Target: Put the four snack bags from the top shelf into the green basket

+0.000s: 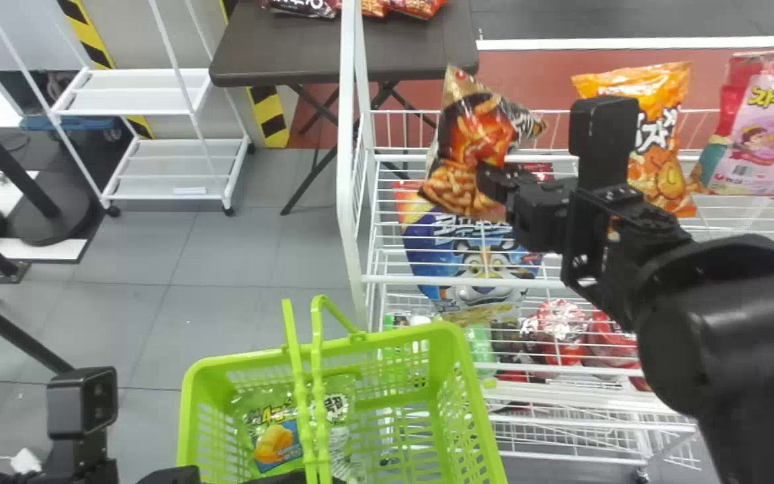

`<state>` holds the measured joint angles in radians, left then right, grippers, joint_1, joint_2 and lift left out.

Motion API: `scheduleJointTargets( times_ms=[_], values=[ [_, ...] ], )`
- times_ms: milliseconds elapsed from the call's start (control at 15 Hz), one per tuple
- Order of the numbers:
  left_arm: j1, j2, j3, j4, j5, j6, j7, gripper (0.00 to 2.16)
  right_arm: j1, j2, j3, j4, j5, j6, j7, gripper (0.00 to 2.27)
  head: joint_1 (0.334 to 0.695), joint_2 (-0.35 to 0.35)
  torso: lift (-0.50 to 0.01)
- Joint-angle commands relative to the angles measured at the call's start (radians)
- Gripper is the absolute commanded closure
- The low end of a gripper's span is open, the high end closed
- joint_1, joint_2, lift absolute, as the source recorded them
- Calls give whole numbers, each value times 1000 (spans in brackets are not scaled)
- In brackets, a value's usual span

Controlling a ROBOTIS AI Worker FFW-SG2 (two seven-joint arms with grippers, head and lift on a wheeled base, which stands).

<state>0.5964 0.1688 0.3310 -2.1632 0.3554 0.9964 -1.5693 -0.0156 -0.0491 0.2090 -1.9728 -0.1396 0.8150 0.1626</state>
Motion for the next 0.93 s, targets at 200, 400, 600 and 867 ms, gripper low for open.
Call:
scheduleJointTargets(
  times_ms=[200,400,600,867],
  values=[
    [-9,1,3,-3,-1,0,-11,2148,189,-8,12,-351,-84,396,8,2250,695,157,-4],
    [-10,1,-1,-3,-4,0,-11,2148,255,-29,10,-492,-166,476,9,2250,695,209,-4],
    [-10,1,-1,-3,-4,0,-11,2148,283,-31,27,-551,-209,590,23,2250,695,244,-4],
    [-10,0,0,-4,-3,3,-11,2148,272,-52,107,-540,-198,757,34,2250,695,329,-4]
  ],
)
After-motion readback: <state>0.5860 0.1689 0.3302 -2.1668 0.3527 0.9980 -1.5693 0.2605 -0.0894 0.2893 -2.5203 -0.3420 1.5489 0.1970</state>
